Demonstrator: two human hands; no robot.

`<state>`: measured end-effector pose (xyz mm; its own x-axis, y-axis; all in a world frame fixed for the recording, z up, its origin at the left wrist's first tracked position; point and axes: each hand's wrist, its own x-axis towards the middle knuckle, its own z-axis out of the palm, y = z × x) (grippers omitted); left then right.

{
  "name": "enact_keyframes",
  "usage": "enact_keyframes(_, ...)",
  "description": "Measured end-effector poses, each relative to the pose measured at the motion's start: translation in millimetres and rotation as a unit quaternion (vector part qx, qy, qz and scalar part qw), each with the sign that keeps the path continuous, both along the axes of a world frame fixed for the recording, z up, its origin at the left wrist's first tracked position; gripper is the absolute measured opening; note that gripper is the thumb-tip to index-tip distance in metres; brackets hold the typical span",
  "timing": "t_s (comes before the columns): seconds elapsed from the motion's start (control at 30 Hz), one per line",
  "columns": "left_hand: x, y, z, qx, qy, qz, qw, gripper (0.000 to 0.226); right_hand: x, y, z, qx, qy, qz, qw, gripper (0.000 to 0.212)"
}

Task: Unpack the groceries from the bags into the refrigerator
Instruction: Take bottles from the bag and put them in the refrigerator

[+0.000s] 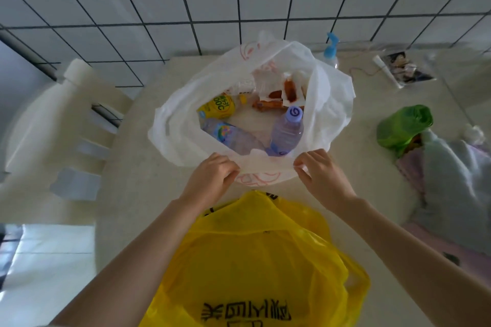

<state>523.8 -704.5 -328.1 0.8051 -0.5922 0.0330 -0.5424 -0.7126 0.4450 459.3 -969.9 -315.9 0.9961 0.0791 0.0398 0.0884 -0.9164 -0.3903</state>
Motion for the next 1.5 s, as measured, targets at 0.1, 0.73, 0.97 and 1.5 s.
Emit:
enact_keyframes(0.1, -10.3, 5.9, -15.2, 0.010, 0.067, 0.044, 0.997, 0.014, -6.5, -1.9, -13.1, 0.008, 0.036, -0.003, 0.999, 0.007)
enact_keyframes(0.73, 54.5, -66.9, 7.4, 0.224, 0.017, -0.032, 0.974, 0.042, 51.0, 6.1, 13.0, 0.148, 0.015, -0.108, 0.983, 0.071)
enact_keyframes(0.97, 84.3, -83.1, -9.1, 0.362, -0.006, -0.136, 0.922, 0.049, 66.4, 8.9, 1.6, 0.097, 0.000, -0.110, 0.989, 0.085)
enact_keyframes(1.5, 107.4, -108.4, 7.9, 0.464, 0.113, -0.178, 0.861, 0.052, 73.8, 1.7, -6.0, 0.095, 0.019, -0.131, 0.987, 0.073)
